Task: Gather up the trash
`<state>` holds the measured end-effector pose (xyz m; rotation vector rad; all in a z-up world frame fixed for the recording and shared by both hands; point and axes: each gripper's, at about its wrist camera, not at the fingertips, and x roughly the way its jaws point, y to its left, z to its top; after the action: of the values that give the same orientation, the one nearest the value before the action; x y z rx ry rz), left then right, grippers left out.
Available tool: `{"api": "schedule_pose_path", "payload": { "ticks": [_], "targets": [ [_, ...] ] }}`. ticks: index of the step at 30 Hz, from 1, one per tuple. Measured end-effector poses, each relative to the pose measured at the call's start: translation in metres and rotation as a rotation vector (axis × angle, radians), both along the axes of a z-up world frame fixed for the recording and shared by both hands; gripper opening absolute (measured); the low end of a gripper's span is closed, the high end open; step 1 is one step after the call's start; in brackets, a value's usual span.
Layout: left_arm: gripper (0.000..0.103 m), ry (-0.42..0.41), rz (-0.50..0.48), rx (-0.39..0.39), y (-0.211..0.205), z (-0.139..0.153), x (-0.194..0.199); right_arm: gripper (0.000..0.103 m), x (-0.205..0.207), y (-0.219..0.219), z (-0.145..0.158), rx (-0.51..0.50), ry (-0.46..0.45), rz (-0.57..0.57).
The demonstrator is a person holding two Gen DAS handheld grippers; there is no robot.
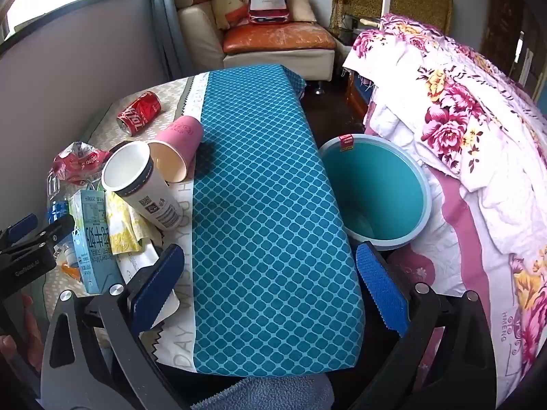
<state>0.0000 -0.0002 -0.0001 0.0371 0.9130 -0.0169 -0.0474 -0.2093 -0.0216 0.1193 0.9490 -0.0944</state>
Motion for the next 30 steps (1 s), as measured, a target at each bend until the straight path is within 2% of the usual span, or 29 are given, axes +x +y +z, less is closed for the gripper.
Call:
{"api": "schedule_pose_path", "payload": {
  "ticks": [27, 30],
  "targets": [
    [0.1, 0.011, 0.003, -0.004, 0.007, -0.001, -0.001, 0.097, 0.002, 0.001, 0.002, -0.008, -0.003, 0.001],
    [0.1, 0.01, 0.004, -0.003, 0.006, -0.009, 0.004, 0.097, 0.002, 0.001, 0.001, -0.008, -0.004, 0.001]
  ]
}}
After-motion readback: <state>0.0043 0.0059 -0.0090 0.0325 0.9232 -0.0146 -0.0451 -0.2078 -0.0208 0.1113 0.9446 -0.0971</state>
